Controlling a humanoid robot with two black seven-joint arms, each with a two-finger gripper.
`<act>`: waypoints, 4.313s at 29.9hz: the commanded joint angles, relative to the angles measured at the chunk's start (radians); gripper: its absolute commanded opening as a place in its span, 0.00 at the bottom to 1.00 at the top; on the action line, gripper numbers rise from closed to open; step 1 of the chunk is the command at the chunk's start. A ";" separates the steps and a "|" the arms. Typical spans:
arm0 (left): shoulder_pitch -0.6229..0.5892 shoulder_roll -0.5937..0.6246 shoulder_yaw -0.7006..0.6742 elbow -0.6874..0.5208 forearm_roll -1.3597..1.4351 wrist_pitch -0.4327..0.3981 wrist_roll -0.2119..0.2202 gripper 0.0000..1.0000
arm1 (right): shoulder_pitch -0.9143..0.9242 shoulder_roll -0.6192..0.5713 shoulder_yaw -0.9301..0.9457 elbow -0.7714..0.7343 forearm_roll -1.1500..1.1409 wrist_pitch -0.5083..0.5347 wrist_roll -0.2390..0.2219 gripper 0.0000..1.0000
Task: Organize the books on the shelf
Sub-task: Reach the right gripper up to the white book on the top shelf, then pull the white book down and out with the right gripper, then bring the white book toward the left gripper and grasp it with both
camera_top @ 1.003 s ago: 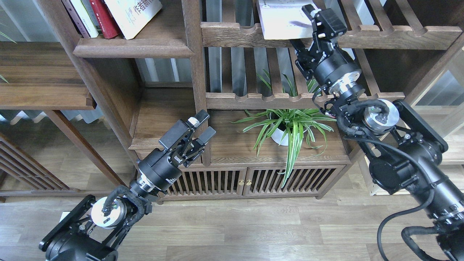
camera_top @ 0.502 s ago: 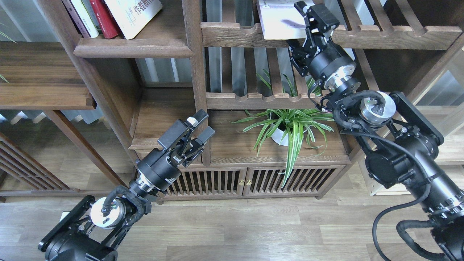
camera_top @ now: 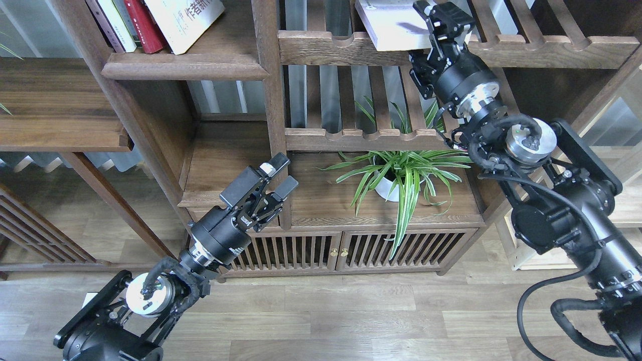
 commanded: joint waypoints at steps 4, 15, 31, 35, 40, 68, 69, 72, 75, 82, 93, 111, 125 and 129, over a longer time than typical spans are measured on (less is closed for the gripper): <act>-0.001 0.000 -0.008 0.000 0.000 0.000 0.000 0.98 | -0.001 0.003 -0.001 -0.001 0.000 -0.025 0.000 0.63; 0.001 0.000 -0.006 0.000 0.000 0.000 0.000 0.98 | 0.004 0.000 0.002 -0.018 -0.003 -0.026 0.003 0.54; 0.001 0.000 -0.006 0.000 0.000 0.000 0.000 0.98 | 0.017 -0.007 0.013 -0.041 -0.009 -0.040 0.003 0.46; 0.001 0.000 -0.005 0.000 0.000 0.000 0.000 0.98 | 0.017 -0.007 0.027 -0.046 -0.009 -0.040 0.003 0.40; 0.001 0.000 -0.002 0.000 0.000 0.000 0.000 0.98 | 0.017 -0.007 0.046 -0.046 -0.007 -0.040 0.003 0.34; -0.007 0.000 -0.006 0.000 0.005 0.000 0.000 0.98 | -0.194 -0.152 0.077 -0.005 0.003 0.446 -0.116 0.03; -0.007 0.000 -0.006 0.000 0.005 0.000 0.000 0.98 | -0.206 -0.164 0.076 -0.005 0.003 0.477 -0.118 0.03; -0.007 0.000 -0.003 0.000 0.003 0.000 0.000 0.98 | -0.230 -0.182 0.077 -0.005 0.003 0.567 -0.116 0.03; -0.007 0.000 0.005 -0.001 0.003 0.000 -0.002 0.98 | -0.254 -0.196 0.083 -0.005 0.002 0.663 -0.113 0.03; -0.025 0.000 0.020 0.000 0.007 0.000 0.000 0.98 | -0.363 -0.265 0.044 -0.005 -0.007 0.663 -0.115 0.03; -0.114 0.000 0.075 0.052 0.007 0.000 -0.018 0.98 | -0.403 -0.222 -0.021 -0.005 -0.084 0.663 -0.113 0.03; -0.320 0.000 0.164 0.180 -0.003 0.000 -0.299 0.98 | -0.314 -0.070 -0.127 -0.001 -0.155 0.663 -0.110 0.03; -0.321 0.000 0.199 0.166 -0.006 0.000 -0.301 0.98 | -0.317 -0.047 -0.214 -0.001 -0.213 0.663 -0.110 0.02; -0.324 0.000 0.201 0.164 -0.007 0.000 -0.302 0.98 | -0.319 -0.047 -0.220 -0.001 -0.219 0.663 -0.108 0.02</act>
